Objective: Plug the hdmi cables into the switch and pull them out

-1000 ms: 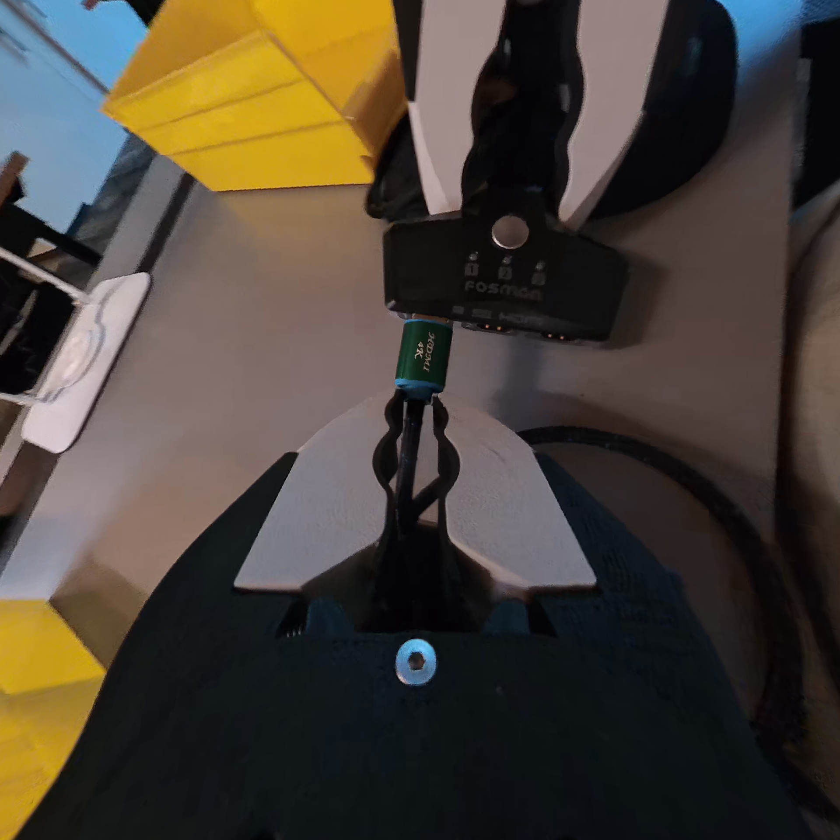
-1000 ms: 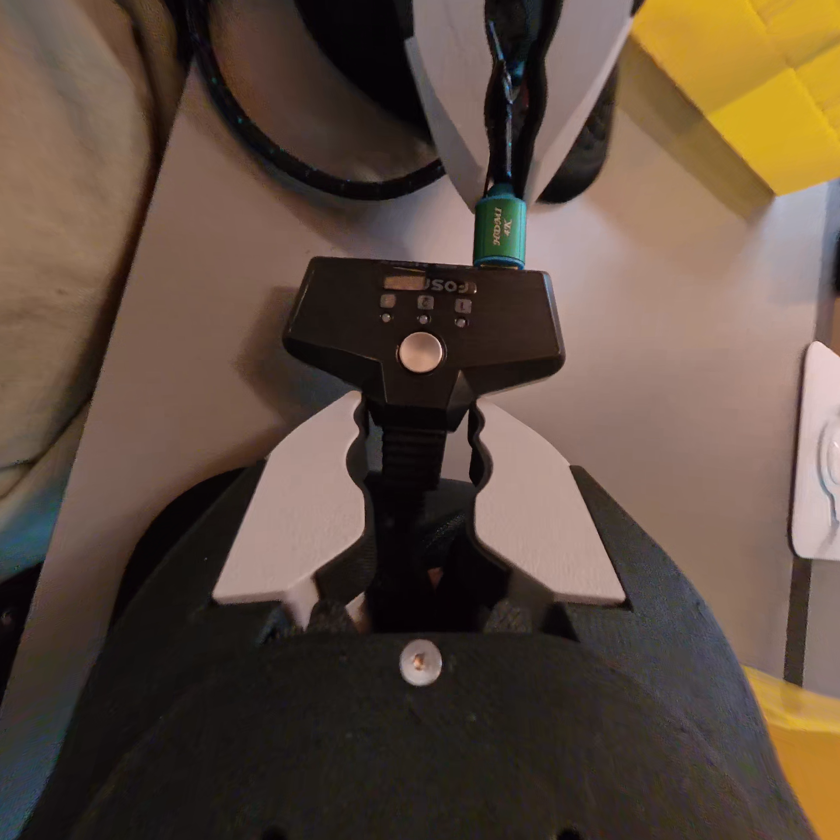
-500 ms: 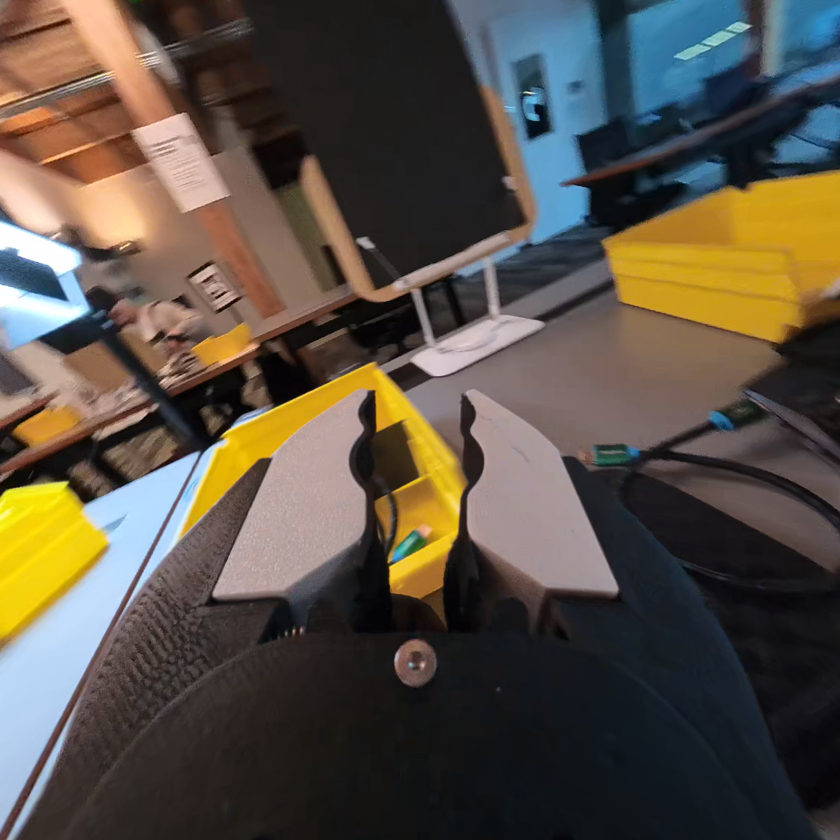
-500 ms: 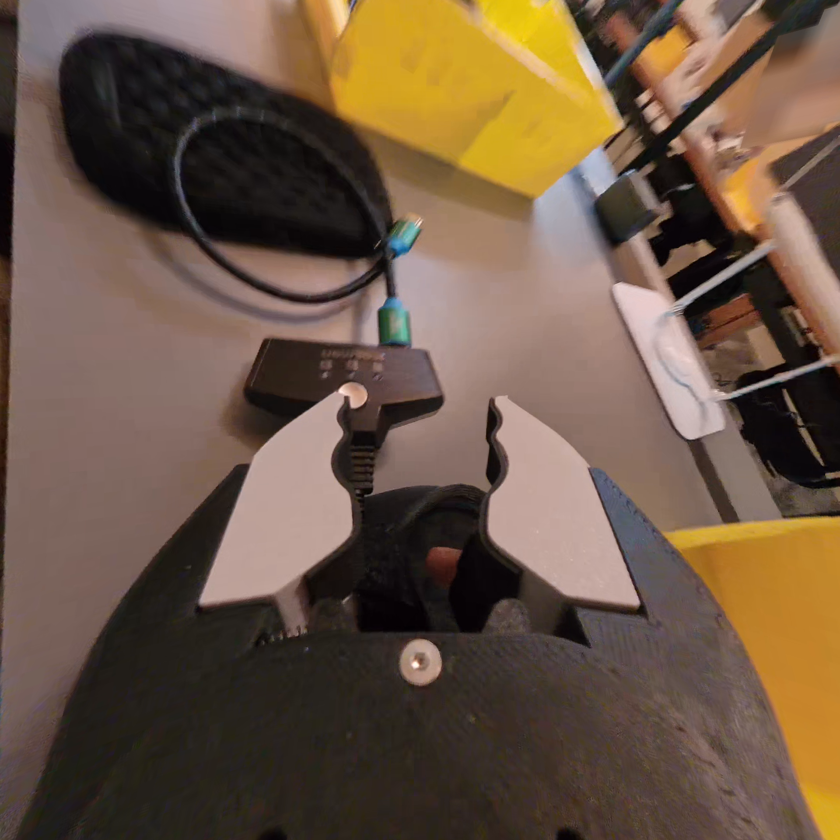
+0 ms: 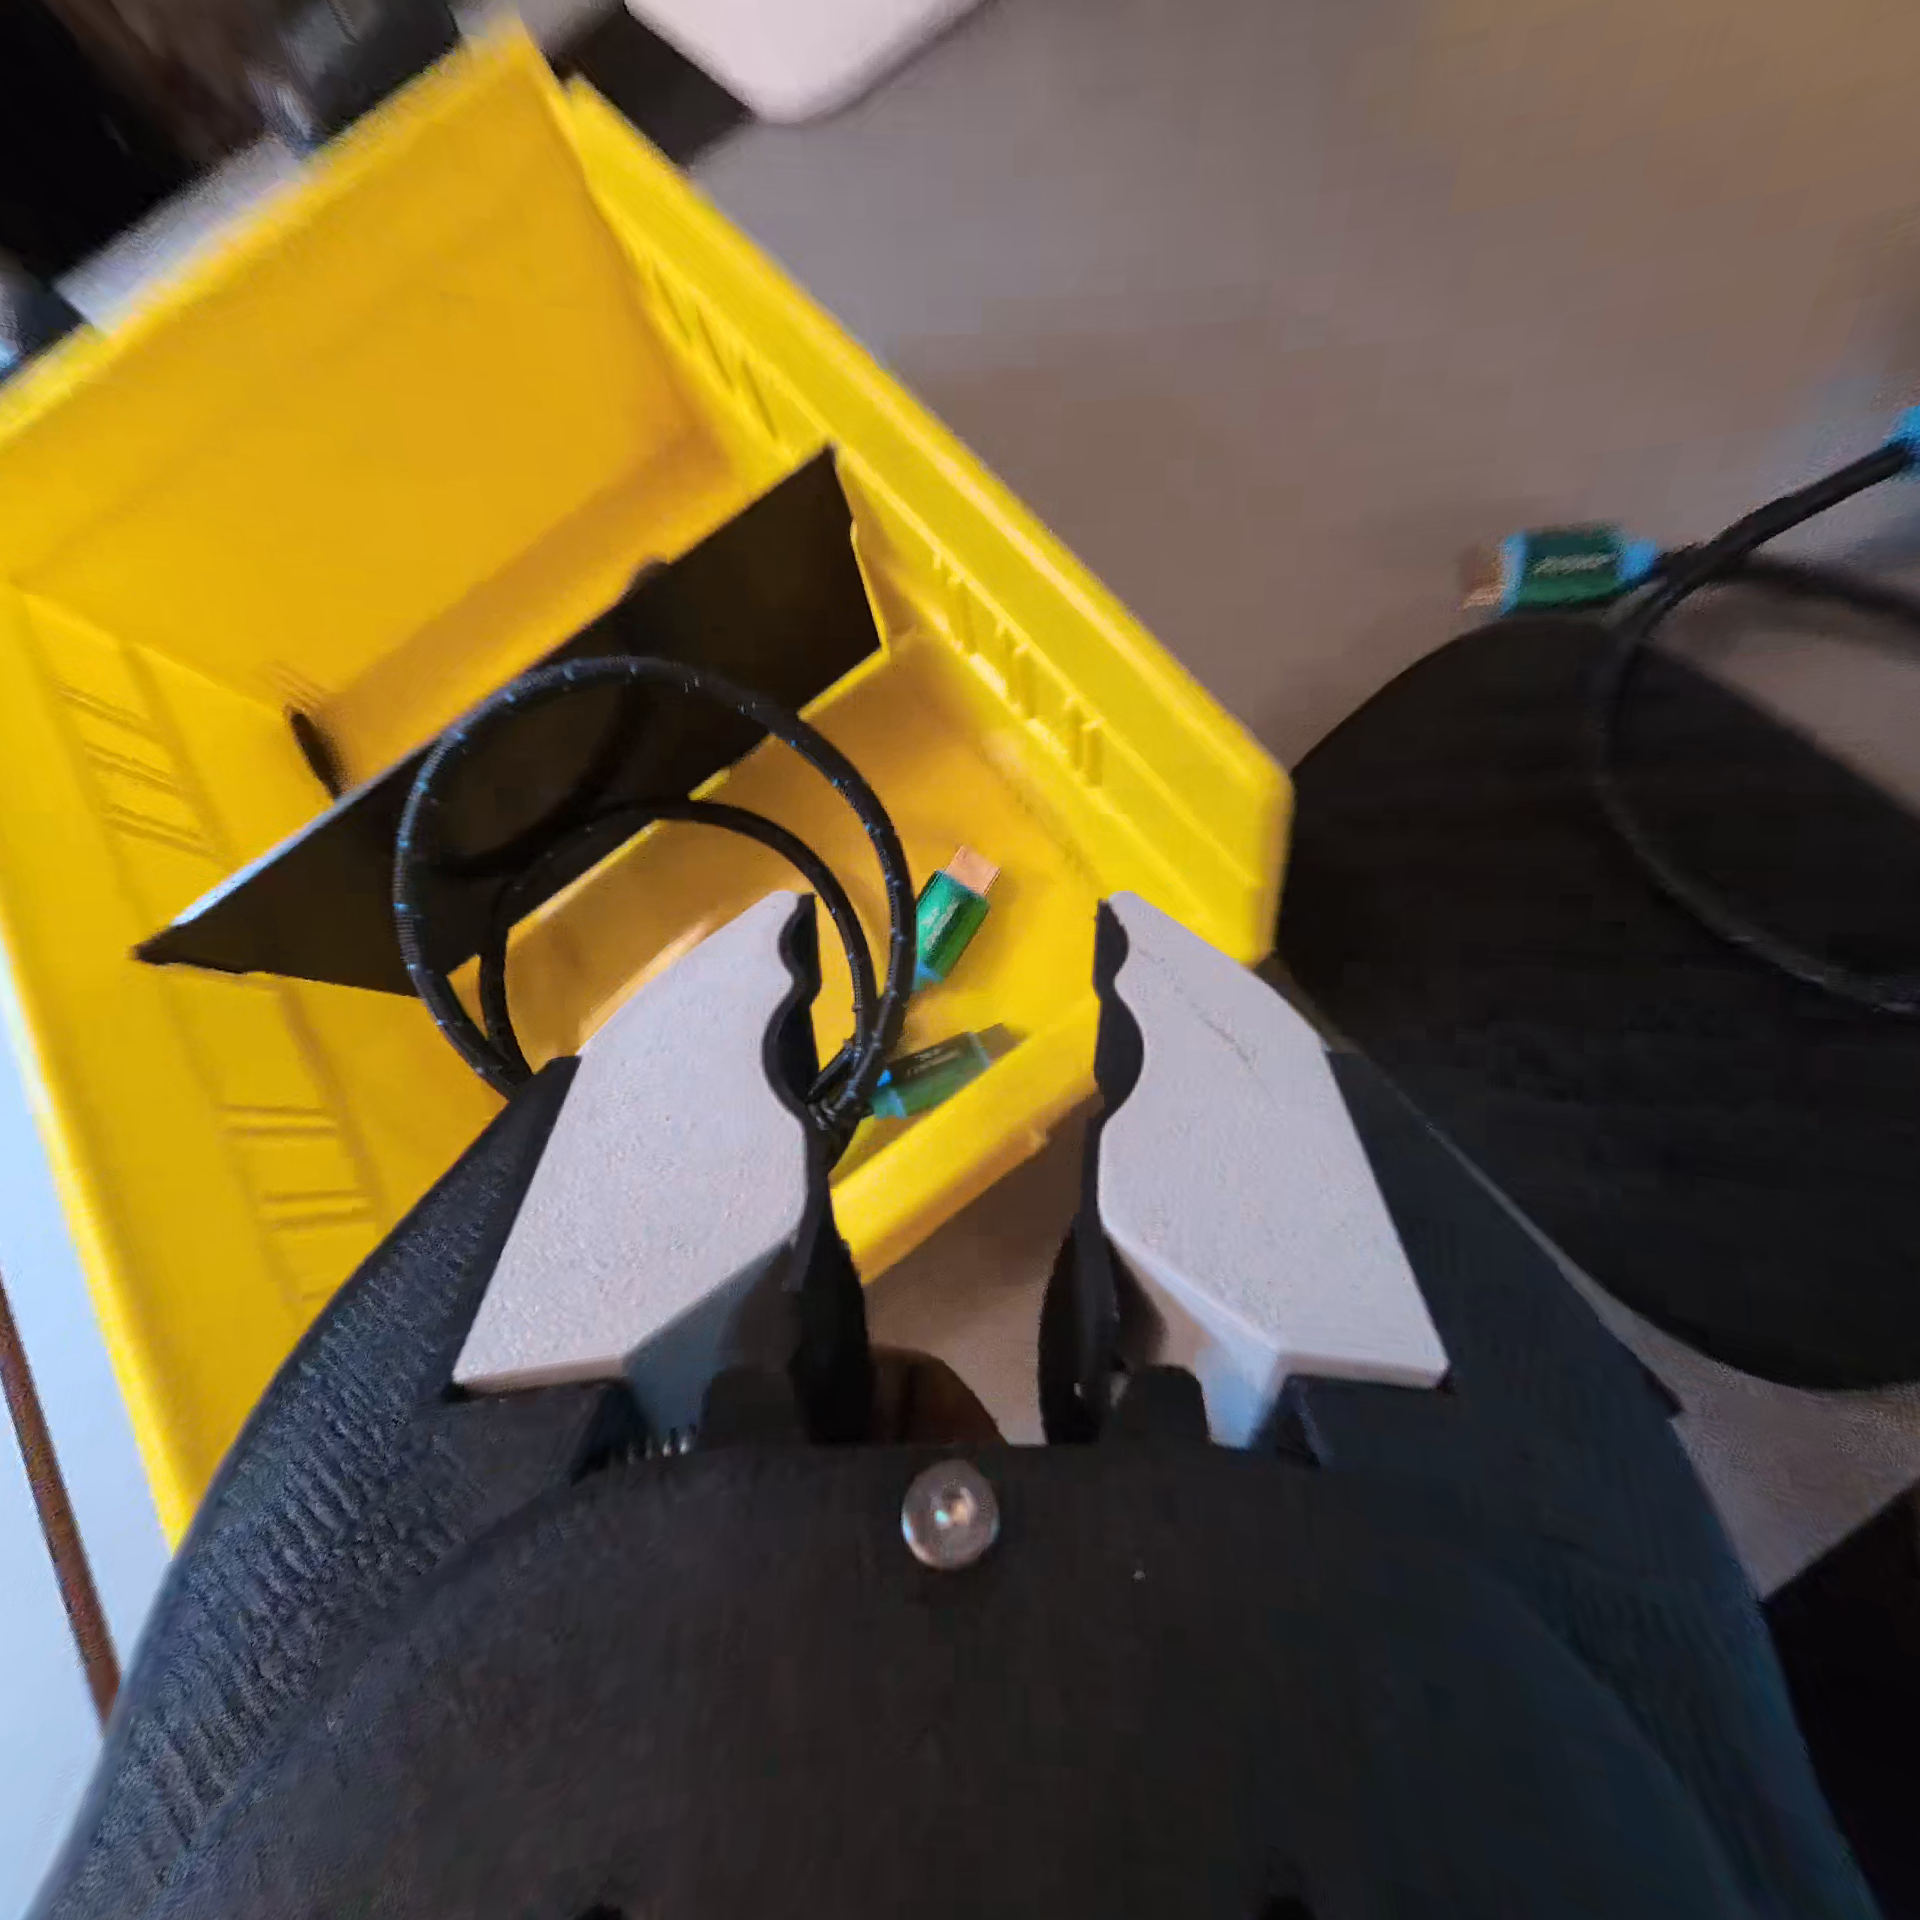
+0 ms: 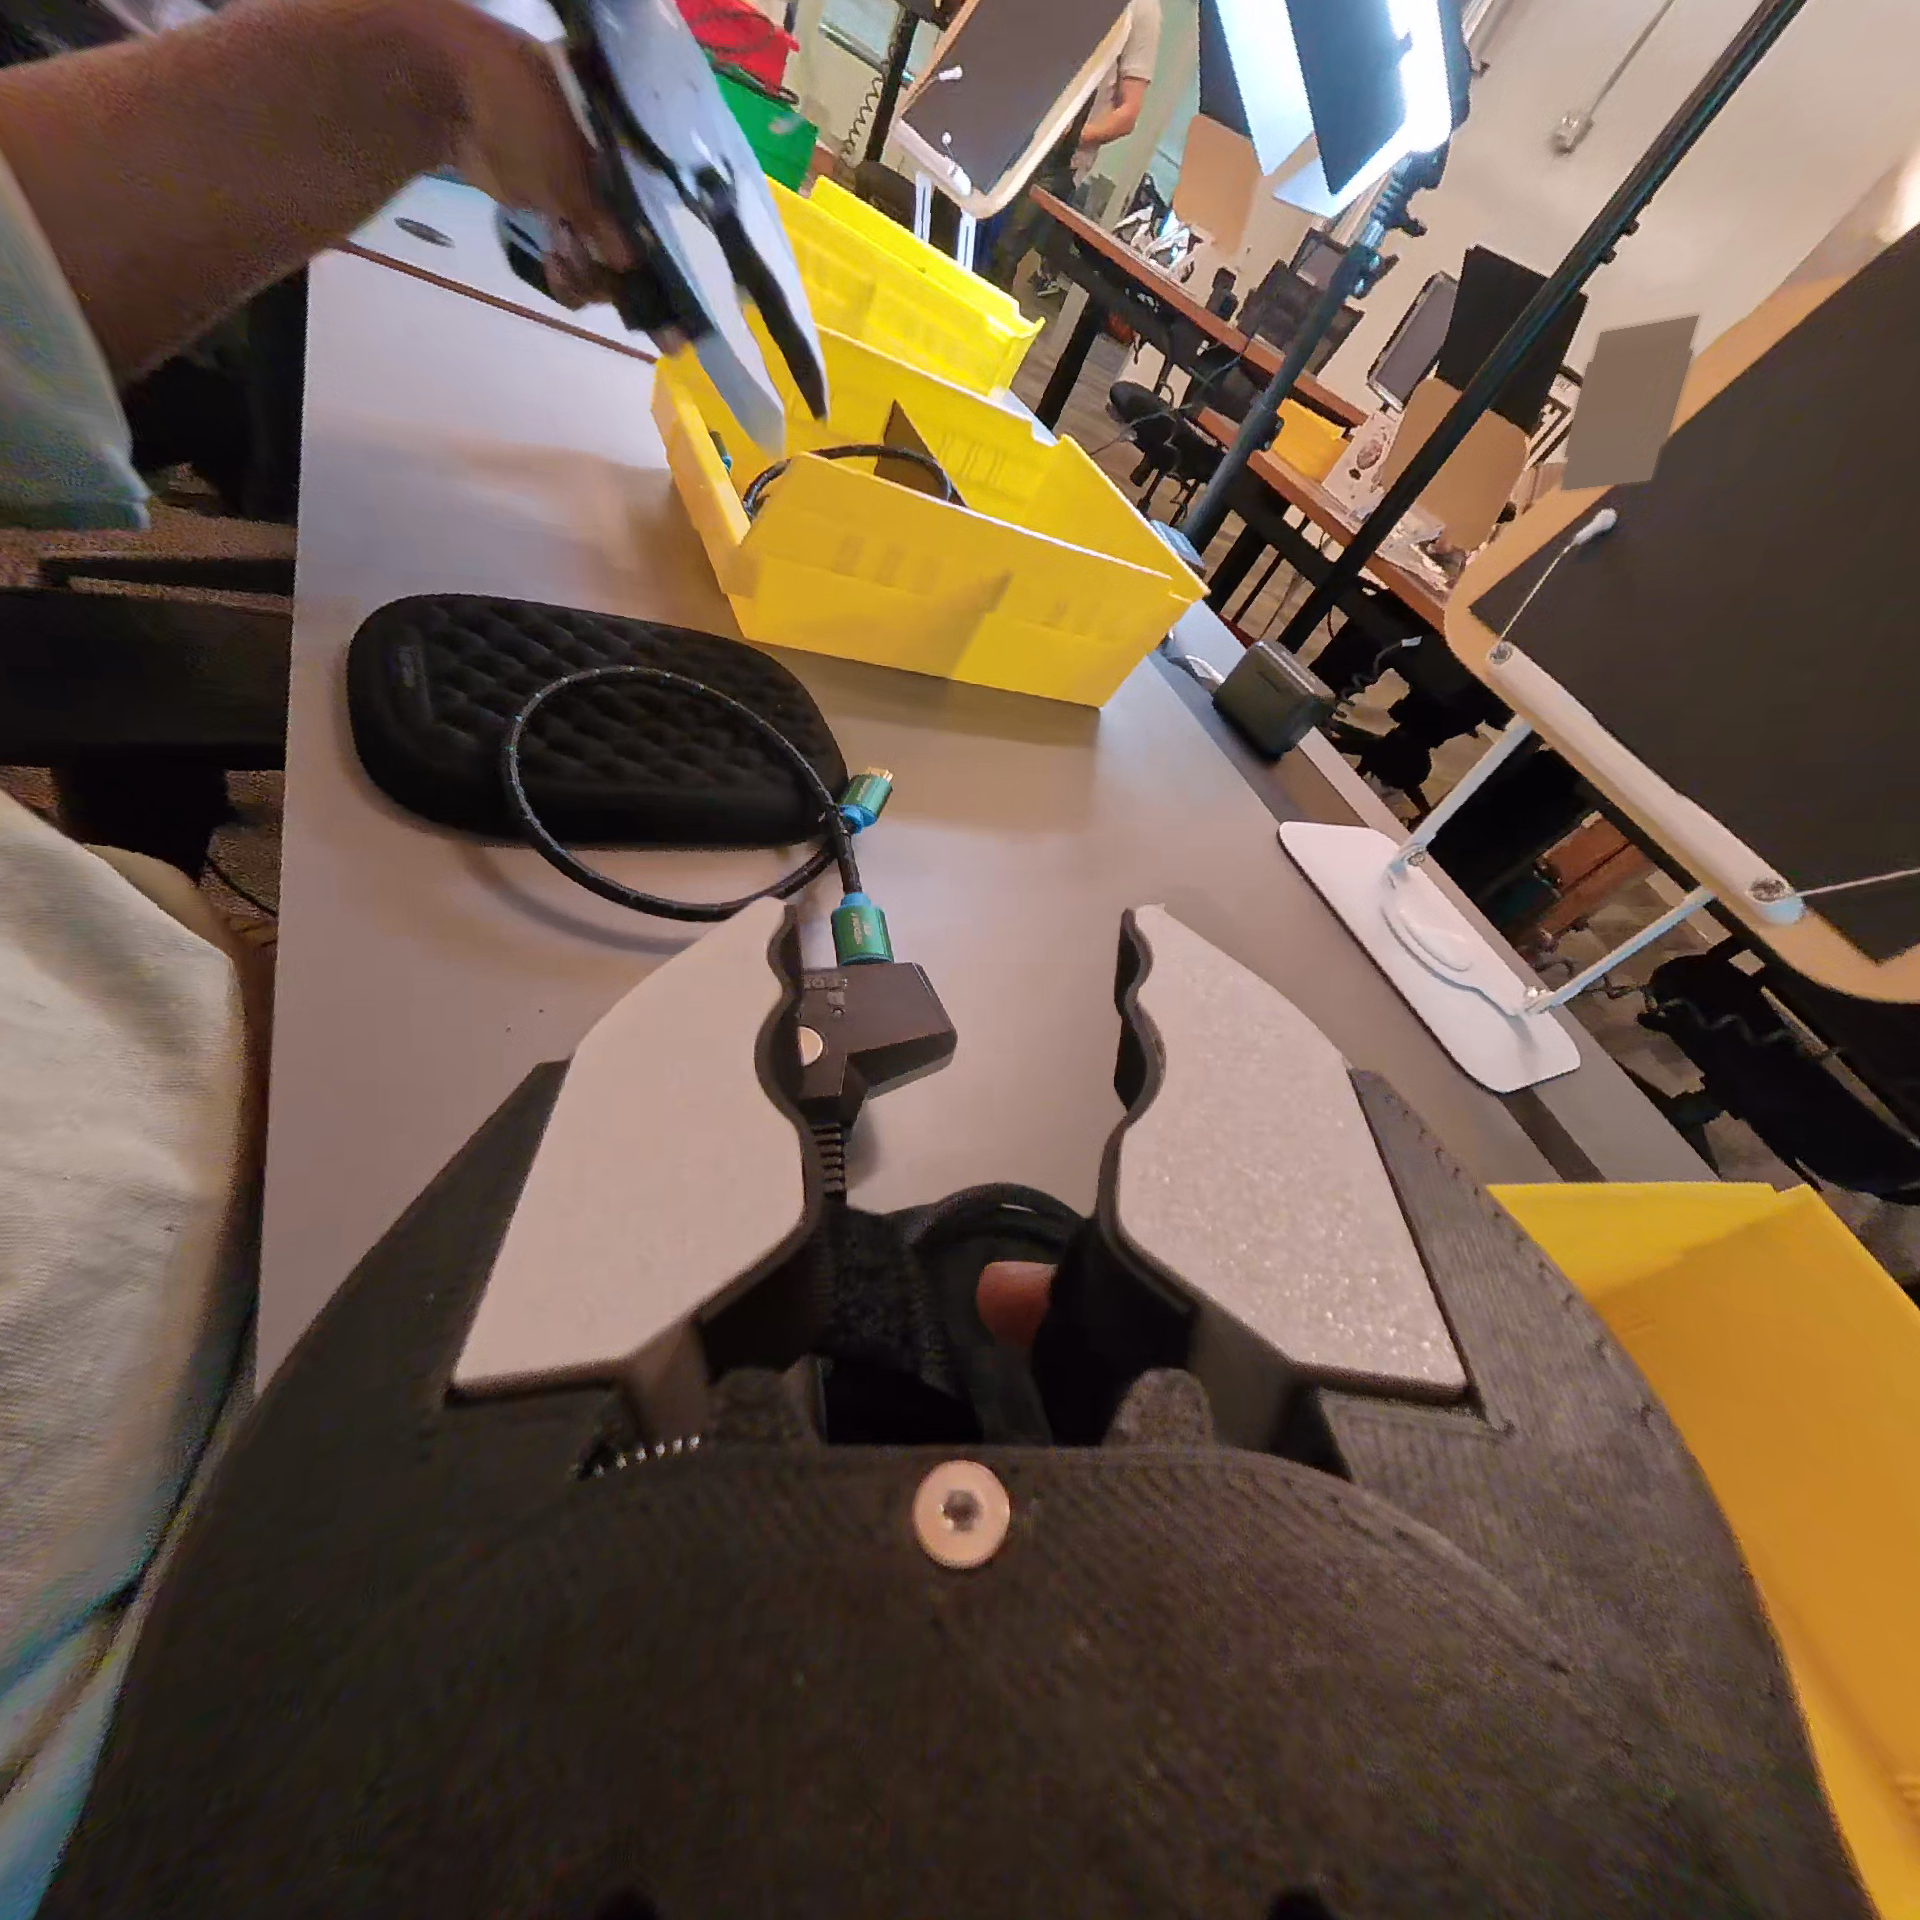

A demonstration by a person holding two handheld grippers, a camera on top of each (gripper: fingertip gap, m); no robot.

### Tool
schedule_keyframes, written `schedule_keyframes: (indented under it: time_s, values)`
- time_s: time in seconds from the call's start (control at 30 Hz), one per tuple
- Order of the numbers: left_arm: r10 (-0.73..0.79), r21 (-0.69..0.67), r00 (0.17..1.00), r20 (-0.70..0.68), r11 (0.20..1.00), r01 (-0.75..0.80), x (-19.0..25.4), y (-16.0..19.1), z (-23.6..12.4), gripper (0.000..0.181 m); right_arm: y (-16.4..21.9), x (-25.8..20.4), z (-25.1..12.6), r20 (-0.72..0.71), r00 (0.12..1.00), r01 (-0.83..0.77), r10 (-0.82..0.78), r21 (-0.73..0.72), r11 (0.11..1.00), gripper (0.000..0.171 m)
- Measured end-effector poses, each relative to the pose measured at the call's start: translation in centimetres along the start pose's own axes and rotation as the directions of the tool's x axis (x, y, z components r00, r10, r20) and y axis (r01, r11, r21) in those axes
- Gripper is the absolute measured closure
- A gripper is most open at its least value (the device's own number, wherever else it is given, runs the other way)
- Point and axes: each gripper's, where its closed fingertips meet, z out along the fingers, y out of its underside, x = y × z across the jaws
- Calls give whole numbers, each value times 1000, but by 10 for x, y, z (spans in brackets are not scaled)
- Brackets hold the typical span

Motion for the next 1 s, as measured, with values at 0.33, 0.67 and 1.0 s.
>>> schedule_keyframes:
  time_s: [0.33, 0.67, 1.0]
  values:
    - [20, -189, 999, 46, 982, -11, -26, 29, 53, 174, -2, 4, 0, -42, 998, 39, -37, 46, 998, 119]
    - [-223, 683, 970, 96, 724, 99, -40, -65, -71, 175, -8, -4, 6, -54, 993, 109, -107, 34, 993, 123]
    - [-126, 901, 910, -395, 139, 410, 77, -124, -164, 175, -53, -50, 42, -34, 985, 171, -168, 215, 962, 125]
